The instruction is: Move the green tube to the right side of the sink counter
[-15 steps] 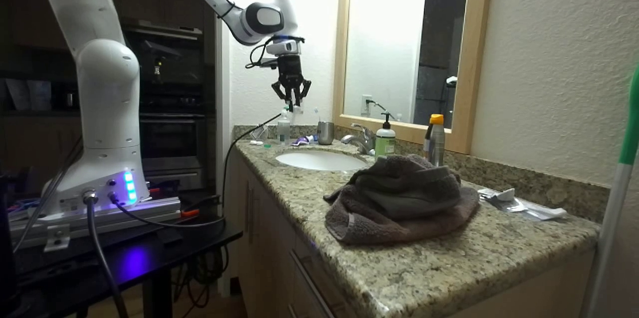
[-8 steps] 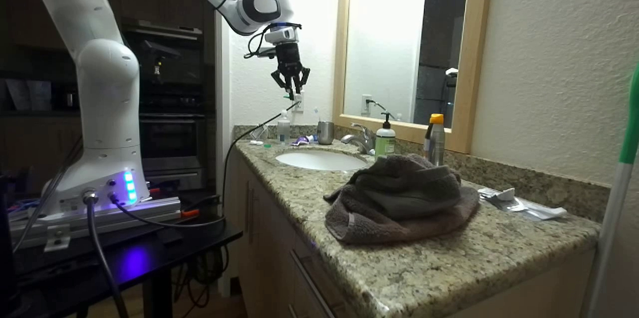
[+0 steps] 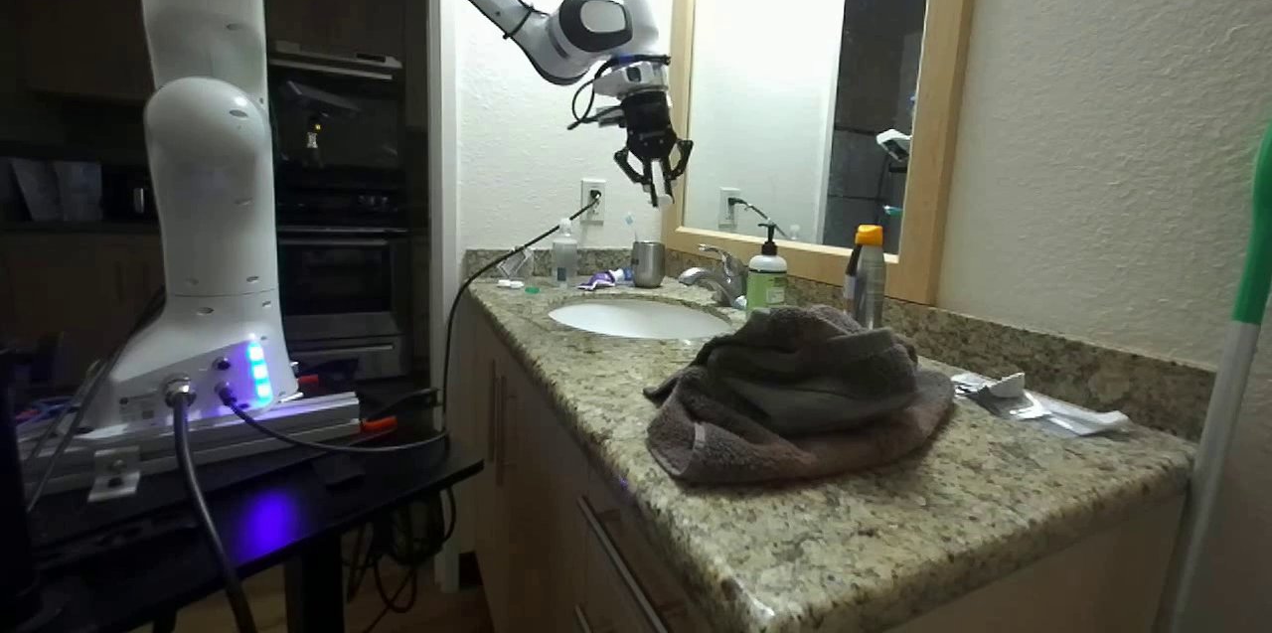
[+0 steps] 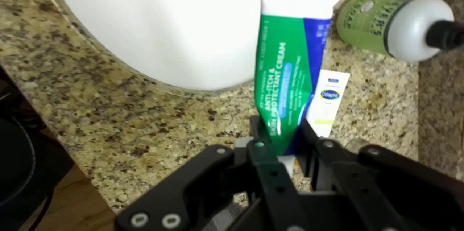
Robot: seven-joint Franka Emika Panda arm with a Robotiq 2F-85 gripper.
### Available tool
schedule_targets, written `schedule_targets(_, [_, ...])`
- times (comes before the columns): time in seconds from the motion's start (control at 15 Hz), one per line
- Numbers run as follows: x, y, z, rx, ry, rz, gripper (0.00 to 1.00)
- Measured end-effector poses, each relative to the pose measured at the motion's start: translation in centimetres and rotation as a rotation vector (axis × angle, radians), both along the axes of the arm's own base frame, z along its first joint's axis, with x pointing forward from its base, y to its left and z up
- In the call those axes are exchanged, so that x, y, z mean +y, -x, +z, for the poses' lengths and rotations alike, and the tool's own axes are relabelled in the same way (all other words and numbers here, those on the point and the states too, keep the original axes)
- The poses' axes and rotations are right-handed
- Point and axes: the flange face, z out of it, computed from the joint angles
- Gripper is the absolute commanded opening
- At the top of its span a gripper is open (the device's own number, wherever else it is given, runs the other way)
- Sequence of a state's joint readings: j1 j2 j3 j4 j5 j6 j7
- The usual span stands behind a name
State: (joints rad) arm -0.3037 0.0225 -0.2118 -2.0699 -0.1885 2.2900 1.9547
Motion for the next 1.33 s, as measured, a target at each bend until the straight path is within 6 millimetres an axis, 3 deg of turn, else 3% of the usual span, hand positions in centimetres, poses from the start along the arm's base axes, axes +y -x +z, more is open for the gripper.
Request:
schedule_targets(0.33, [-11.2, -1.1, -2.6, 0.044, 0.019, -0.27, 0.06])
schedule_targets(0.53, [-15.0, -0.8, -5.6, 0.108, 0.008, -0.428, 0.06])
schedule_targets(0.93, [-14.8, -1.4, -13.6, 0.25, -0.092, -0.682, 0.06])
schedule_targets(1.33, [-16.2, -0.9, -17.3, 0.216, -0.184, -0.822, 0.06])
